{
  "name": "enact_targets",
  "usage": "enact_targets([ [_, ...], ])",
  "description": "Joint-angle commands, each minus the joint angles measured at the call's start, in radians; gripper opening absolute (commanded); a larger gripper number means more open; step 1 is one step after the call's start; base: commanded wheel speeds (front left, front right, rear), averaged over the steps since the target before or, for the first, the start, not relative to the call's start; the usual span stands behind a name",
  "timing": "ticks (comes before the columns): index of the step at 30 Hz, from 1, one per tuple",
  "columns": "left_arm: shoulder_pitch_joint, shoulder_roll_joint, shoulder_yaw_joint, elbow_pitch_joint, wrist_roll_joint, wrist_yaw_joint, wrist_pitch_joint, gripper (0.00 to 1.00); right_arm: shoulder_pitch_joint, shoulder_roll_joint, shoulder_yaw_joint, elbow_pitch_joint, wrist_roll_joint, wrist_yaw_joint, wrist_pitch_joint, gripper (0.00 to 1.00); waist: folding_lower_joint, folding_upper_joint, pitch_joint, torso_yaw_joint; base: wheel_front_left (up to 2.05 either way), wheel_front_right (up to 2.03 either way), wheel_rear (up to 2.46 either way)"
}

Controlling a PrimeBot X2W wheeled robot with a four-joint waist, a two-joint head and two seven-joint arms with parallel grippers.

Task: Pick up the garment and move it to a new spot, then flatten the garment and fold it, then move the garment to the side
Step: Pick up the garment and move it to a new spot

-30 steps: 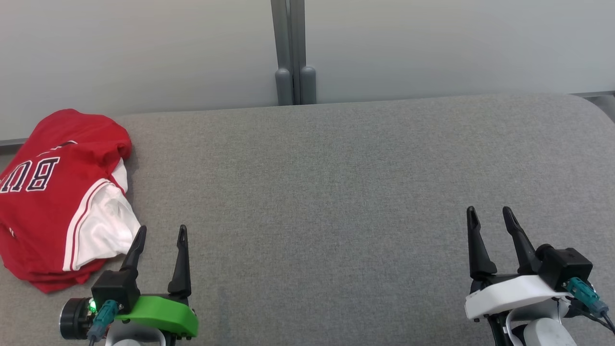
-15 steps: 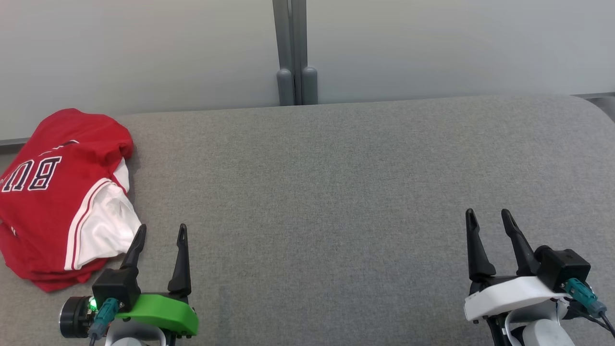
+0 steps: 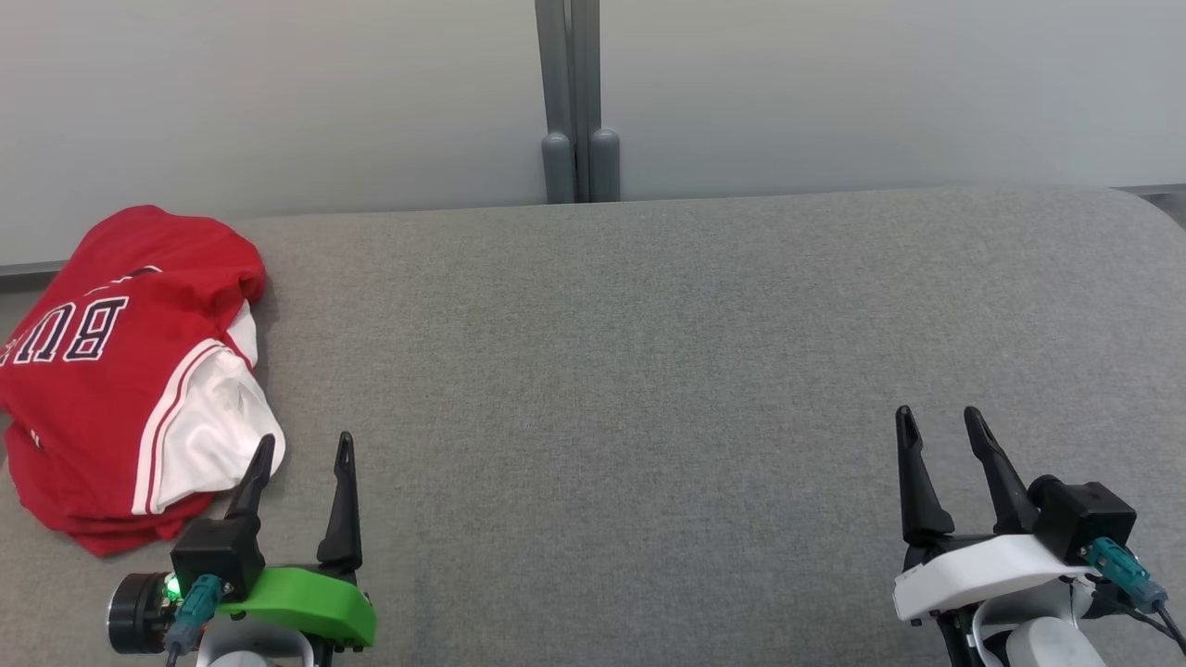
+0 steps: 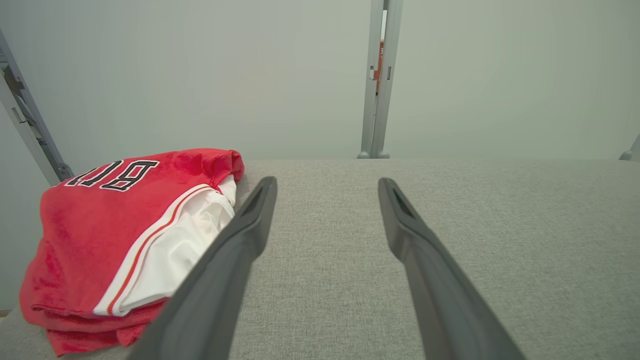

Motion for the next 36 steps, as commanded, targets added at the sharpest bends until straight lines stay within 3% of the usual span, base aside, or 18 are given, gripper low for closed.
enact_targets([
  [1, -0.01, 0.01, 0.003, 0.002, -0.002, 0.007, -0.001, 1.0, 0.002, -0.004, -0.001, 0.002, 0.01, 0.0, -0.004, 1.0, 0.0, 0.0, 0.003, 0.007, 0.0, 0.0, 0.0],
  [14, -0.018, 0.032, 0.015, -0.003, -0.012, 0.03, 0.002, 1.0, 0.011, -0.004, 0.015, 0.016, 0.022, 0.0, -0.004, 1.0, 0.0, 0.0, 0.006, 0.093, 0.0, 0.0, 0.0],
  [36, 0.0, 0.065, 0.03, -0.021, -0.035, 0.063, 0.022, 1.0, 0.005, -0.004, 0.06, 0.036, 0.025, 0.0, -0.001, 1.0, 0.0, 0.0, 0.016, 0.325, 0.0, 0.0, 0.0],
])
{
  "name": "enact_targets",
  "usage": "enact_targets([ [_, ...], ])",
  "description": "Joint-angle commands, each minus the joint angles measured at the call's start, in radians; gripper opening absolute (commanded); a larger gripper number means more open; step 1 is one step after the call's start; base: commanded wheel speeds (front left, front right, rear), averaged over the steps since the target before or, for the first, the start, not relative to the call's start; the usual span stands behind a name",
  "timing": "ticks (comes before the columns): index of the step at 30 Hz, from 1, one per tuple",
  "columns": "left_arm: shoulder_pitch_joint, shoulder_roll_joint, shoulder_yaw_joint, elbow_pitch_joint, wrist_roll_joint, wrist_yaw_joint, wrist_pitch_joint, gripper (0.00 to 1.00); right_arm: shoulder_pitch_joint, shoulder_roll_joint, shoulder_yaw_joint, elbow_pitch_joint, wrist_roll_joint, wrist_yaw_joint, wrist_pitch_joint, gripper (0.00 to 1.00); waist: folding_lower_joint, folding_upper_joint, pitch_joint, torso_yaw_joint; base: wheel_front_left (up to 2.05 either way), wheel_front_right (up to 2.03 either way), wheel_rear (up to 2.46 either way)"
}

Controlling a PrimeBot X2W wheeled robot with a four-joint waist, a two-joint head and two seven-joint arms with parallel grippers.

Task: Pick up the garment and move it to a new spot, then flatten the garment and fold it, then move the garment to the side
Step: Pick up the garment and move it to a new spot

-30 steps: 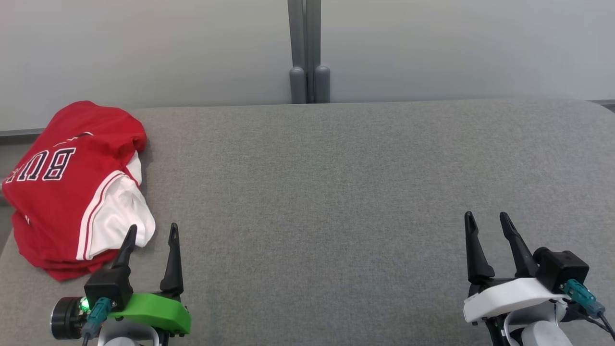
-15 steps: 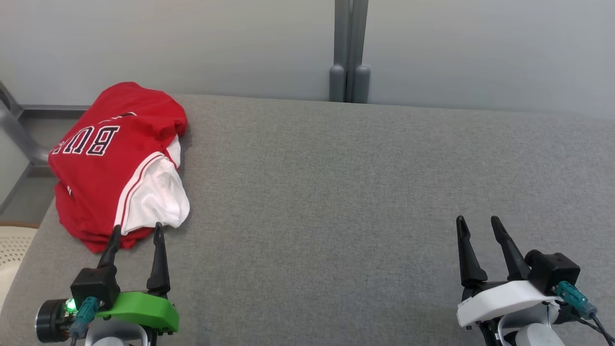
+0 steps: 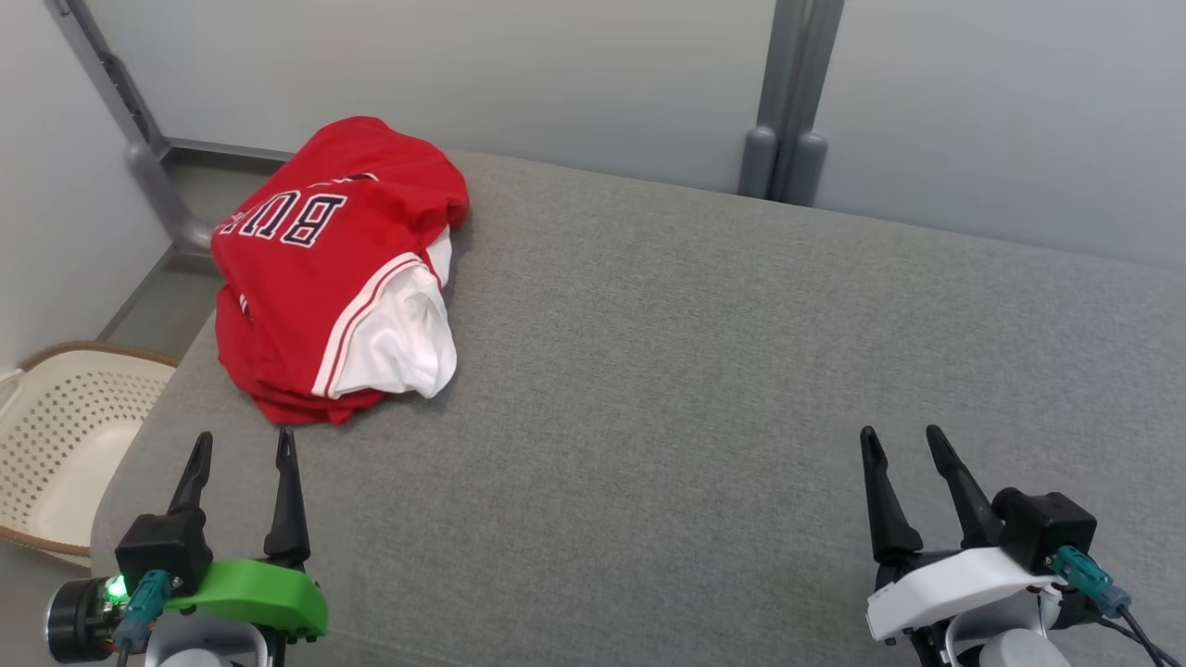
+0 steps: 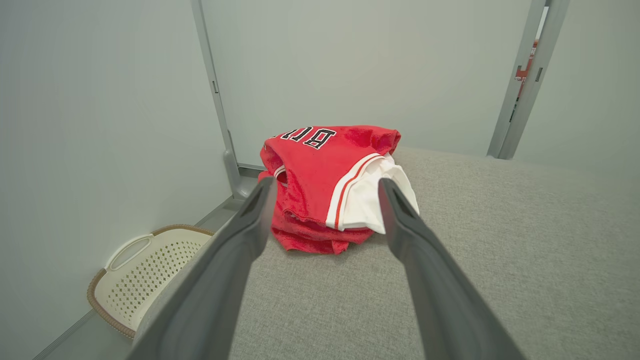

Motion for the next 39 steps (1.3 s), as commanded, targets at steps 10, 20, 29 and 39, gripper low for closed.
enact_targets([
  [10, 0.011, 0.015, 0.015, 0.009, -0.023, 0.014, -0.005, 1.0, -0.011, -0.004, 0.016, 0.016, -0.004, 0.0, 0.001, 1.0, 0.0, 0.0, 0.011, 0.122, 0.0, 0.0, 0.0],
  [20, 0.013, 0.022, 0.011, 0.014, -0.033, 0.019, -0.01, 1.0, -0.016, -0.004, 0.027, 0.023, -0.004, 0.0, 0.003, 1.0, 0.0, 0.0, 0.013, 0.19, 0.0, 0.0, 0.0],
  [29, 0.025, 0.029, 0.022, 0.01, -0.046, 0.029, -0.016, 1.0, -0.025, -0.004, 0.048, 0.03, 0.0, 0.0, 0.003, 1.0, 0.0, 0.0, 0.021, 0.202, 0.0, 0.0, 0.0],
  [39, -0.017, 0.03, 0.017, 0.025, -0.057, 0.026, -0.017, 1.0, -0.034, -0.004, 0.039, 0.021, -0.014, 0.0, 0.013, 1.0, 0.0, 0.0, 0.044, 0.18, 0.0, 0.0, 0.0],
])
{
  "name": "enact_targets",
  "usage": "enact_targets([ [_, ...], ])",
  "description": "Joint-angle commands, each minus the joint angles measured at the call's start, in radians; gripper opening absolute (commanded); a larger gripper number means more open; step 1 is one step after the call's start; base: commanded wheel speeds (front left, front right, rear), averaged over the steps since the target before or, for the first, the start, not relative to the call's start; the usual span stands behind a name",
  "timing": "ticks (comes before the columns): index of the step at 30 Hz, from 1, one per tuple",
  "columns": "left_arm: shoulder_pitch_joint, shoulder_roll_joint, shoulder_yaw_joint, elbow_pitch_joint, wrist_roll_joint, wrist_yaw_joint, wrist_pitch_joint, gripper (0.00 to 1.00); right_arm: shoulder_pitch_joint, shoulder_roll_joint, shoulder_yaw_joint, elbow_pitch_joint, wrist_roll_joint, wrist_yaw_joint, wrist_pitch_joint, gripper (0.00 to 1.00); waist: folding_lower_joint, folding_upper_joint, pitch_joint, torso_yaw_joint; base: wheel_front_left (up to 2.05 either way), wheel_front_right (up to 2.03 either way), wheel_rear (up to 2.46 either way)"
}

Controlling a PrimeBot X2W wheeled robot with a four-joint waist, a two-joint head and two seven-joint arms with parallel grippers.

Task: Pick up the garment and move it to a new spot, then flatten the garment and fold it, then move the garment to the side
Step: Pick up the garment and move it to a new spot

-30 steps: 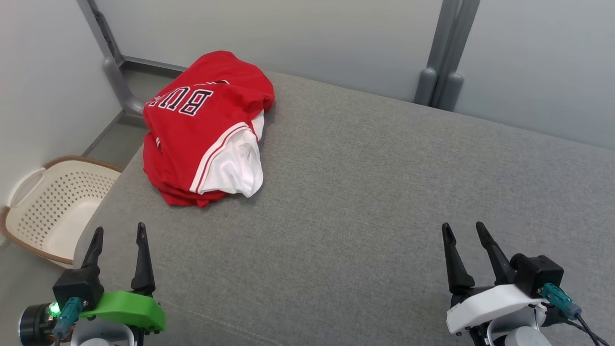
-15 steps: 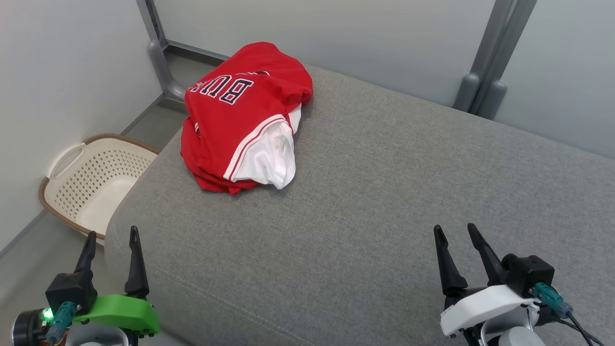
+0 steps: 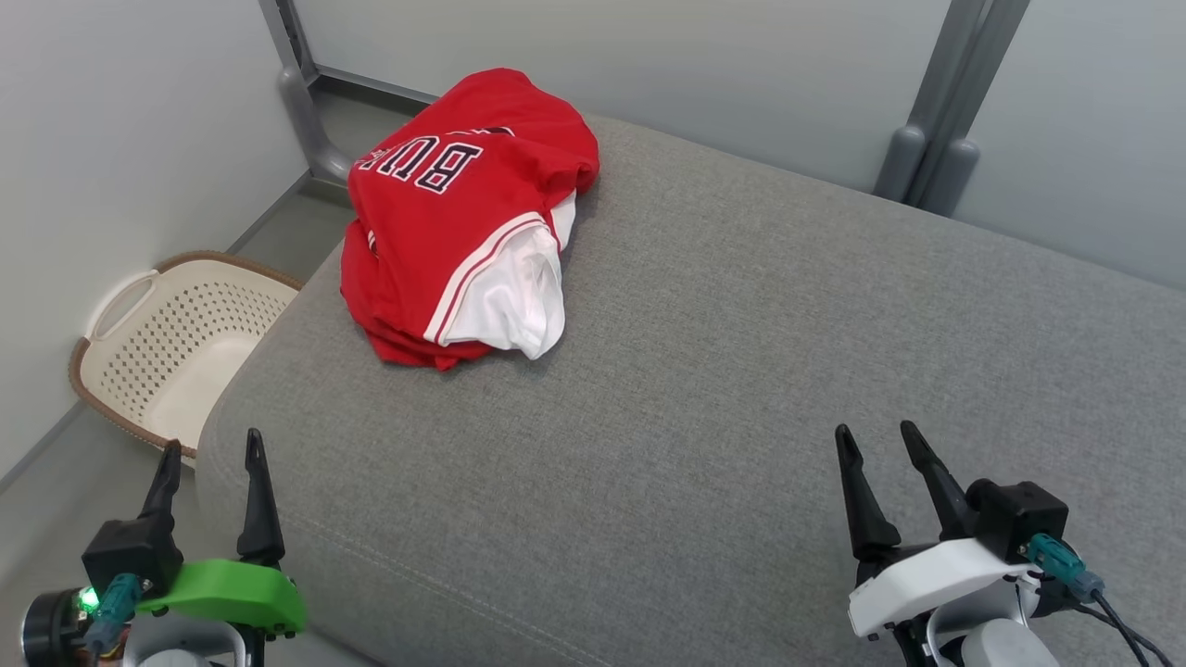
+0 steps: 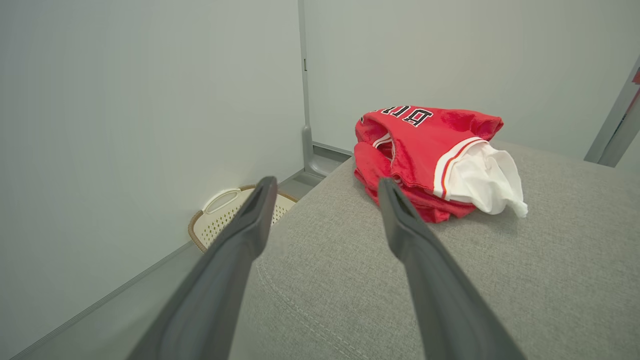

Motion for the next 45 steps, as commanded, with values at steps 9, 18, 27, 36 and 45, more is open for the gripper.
enact_targets([
  [9, -0.163, 0.05, 0.017, 0.026, -0.028, -0.028, 0.0, 1.0, -0.044, -0.008, -0.037, -0.041, -0.045, 0.0, 0.024, 1.0, 0.0, -0.0001, 0.096, -0.094, 0.0, 0.0, 0.0],
  [18, -0.394, 0.117, 0.05, 0.072, -0.062, -0.063, 0.013, 1.0, -0.084, -0.033, -0.095, -0.116, -0.076, 0.0, 0.053, 1.0, 0.0, -0.0001, 0.242, -0.215, 0.0, 0.0, 0.0],
  [27, -0.604, 0.192, 0.079, 0.177, -0.096, -0.088, 0.038, 1.0, -0.122, -0.046, -0.137, -0.179, -0.094, 0.0, 0.059, 1.0, 0.0, -0.0001, 0.354, -0.319, 0.0, 0.0, 0.0],
  [36, -0.723, 0.254, 0.08, 0.36, -0.132, -0.113, 0.127, 1.0, -0.142, -0.051, -0.164, -0.207, -0.093, 0.0, 0.054, 1.0, 0.0, -0.0001, 0.417, -0.382, 0.0, 0.0, 0.0],
  [45, -0.779, 0.297, 0.054, 0.566, -0.157, -0.132, 0.258, 1.0, -0.164, -0.045, -0.164, -0.208, -0.095, 0.0, 0.045, 1.0, 0.0, -0.0001, 0.447, -0.41, 0.0, 0.0, 0.0],
])
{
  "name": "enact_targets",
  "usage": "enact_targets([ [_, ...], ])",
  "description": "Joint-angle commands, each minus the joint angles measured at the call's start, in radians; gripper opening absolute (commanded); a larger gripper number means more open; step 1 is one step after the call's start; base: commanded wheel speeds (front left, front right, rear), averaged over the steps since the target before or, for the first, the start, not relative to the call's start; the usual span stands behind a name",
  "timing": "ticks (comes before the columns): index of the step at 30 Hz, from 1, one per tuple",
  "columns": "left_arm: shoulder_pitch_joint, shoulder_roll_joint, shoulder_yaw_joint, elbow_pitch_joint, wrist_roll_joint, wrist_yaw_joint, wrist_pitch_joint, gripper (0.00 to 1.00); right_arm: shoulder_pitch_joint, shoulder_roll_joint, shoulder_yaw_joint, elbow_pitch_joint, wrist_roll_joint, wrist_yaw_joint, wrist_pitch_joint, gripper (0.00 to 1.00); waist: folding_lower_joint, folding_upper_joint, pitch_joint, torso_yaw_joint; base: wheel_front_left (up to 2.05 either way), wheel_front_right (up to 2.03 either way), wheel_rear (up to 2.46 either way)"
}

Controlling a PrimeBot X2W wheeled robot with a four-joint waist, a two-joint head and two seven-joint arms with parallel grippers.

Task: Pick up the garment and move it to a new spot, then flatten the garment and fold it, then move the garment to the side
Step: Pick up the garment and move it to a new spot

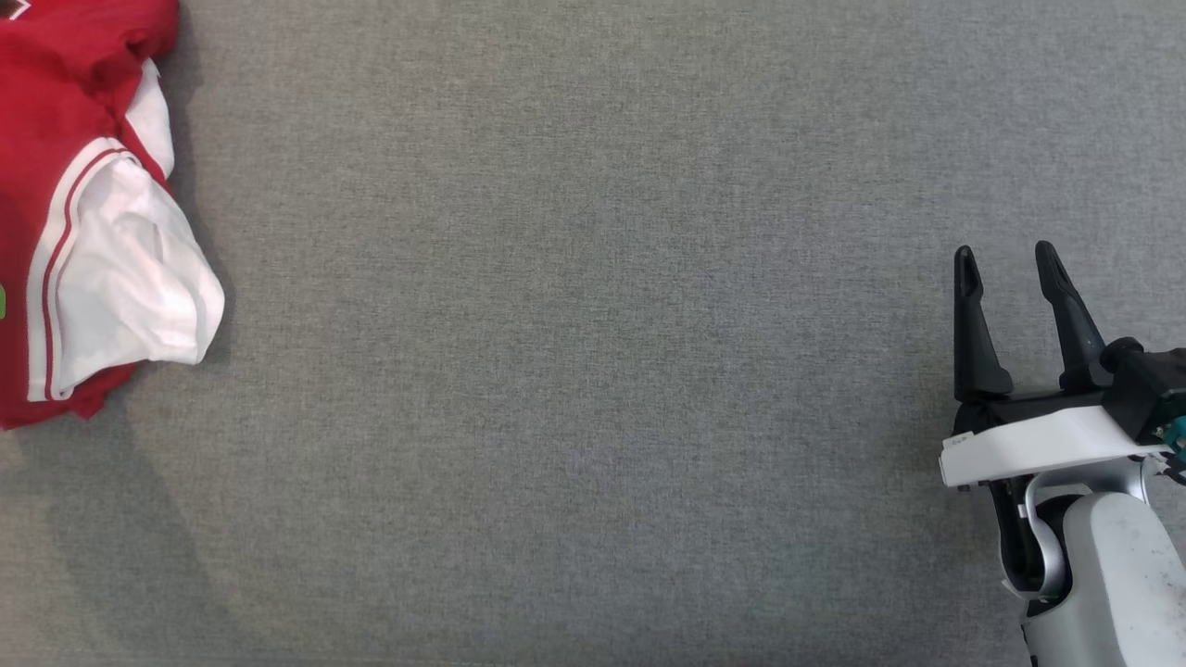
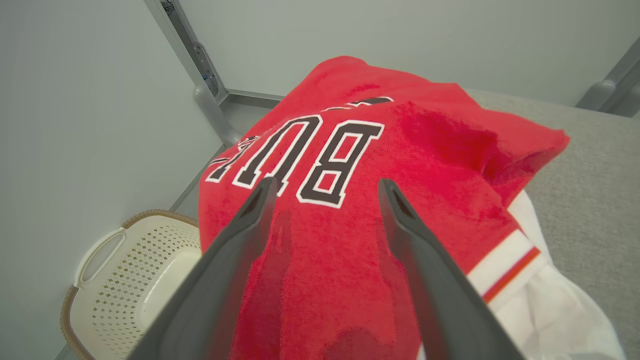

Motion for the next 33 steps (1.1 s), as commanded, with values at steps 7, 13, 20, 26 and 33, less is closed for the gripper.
enact_targets([
  [7, -0.004, 0.016, -0.041, 0.125, -0.029, -0.017, 0.117, 1.0, -0.016, 0.005, -0.004, 0.004, -0.004, 0.0, -0.012, 1.0, -0.0001, 0.0, 0.019, -0.032, 0.0, 0.0, 0.0],
  [13, 0.007, 0.012, -0.084, 0.176, -0.063, -0.019, 0.2, 0.65, -0.018, 0.004, -0.005, 0.011, -0.001, 0.0, -0.015, 1.0, -0.0001, 0.0, 0.014, -0.038, 0.0, 0.0, 0.0],
  [20, 0.002, 0.031, -0.12, 0.152, -0.085, -0.02, 0.14, 0.0, -0.014, 0.007, -0.002, 0.015, -0.006, 0.0, -0.013, 1.0, -0.0001, 0.0, 0.0, -0.031, 0.0, 0.0, 0.0],
  [26, -0.033, 0.047, -0.132, 0.14, -0.058, -0.008, 0.019, 0.0, -0.007, 0.01, 0.004, 0.032, 0.003, 0.0, -0.017, 1.0, -0.0001, 0.0, -0.034, -0.025, 0.0, 0.0, 0.0],
  [33, -0.081, 0.06, -0.151, 0.099, -0.025, 0.004, -0.111, 0.0, 0.006, 0.016, 0.016, 0.065, 0.017, 0.0, -0.029, 1.0, -0.0001, 0.0, -0.091, -0.025, 0.0, 0.0, 0.0],
])
